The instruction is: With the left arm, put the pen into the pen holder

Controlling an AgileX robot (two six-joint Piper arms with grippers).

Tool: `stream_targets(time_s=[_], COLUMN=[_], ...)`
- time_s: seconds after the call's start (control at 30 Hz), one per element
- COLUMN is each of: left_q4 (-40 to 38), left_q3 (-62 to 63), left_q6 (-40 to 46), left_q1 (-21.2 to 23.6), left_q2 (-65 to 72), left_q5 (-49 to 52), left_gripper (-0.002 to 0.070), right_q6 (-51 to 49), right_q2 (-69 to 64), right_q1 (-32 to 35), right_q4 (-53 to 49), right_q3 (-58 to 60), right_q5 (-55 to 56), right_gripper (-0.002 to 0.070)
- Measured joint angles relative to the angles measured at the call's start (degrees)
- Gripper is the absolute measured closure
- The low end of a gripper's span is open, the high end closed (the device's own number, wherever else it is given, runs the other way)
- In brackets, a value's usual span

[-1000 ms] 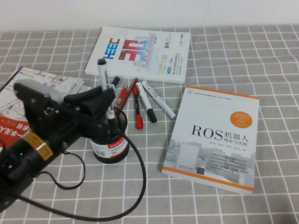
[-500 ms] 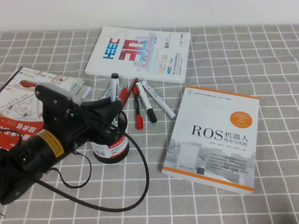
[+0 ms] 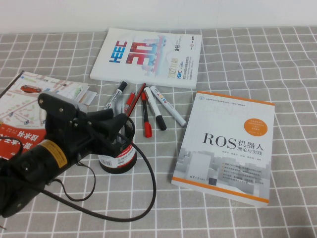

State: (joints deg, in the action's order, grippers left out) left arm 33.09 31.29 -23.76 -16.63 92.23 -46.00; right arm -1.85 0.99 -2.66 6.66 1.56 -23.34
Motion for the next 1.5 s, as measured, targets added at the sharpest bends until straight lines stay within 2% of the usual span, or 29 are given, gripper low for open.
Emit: stream_targets(time_s=[0.13,0.37,0.43,0.53,0.63,0.77,1.03,1.27,1.5], left_q4=[-1.21,-1.04,-0.82,-0.42,0.54,5.33,15.36,16.35,16.35], left_q3=[0.00,0.00,0.00,0.00,0.00,0.00,-2.07,-11.46,-20.04], left_q6=[0.02,0.01,-0.08,-1.34,-5.22,-11.94,-23.76,-29.81,-39.86], left_q1=[0.00,0.00,0.00,0.00,0.00,0.00,0.00,0.00,0.00], left_q2=[0.00,-1.43,-3.63,-8.99,-15.24,-25.42,-47.53,-65.51,-74.19], left_q5=[0.43,1.53,2.87,7.76,15.65,24.52,35.35,42.80,44.29], left_gripper=[0.0412,0.0408,0.0437,0.0559,0.0640,0.0669,0.0675,0.0675,0.0675], right_q6=[0.00,0.00,0.00,0.00,0.00,0.00,0.00,0.00,0.00], right_q2=[0.00,0.00,0.00,0.00,0.00,0.00,0.00,0.00,0.00], right_q1=[0.00,0.00,0.00,0.00,0.00,0.00,0.00,0.00,0.00], right_q4=[0.00,0.00,0.00,0.00,0.00,0.00,0.00,0.00,0.00], right_q3=[0.00,0.00,0.00,0.00,0.00,0.00,0.00,0.00,0.00], right_q5=[0.00,0.00,0.00,0.00,0.00,0.00,0.00,0.00,0.00], right_gripper=[0.0691,0.0691,0.0691,0.0691,0.0691,0.0691,0.0691,0.0691,0.0691])
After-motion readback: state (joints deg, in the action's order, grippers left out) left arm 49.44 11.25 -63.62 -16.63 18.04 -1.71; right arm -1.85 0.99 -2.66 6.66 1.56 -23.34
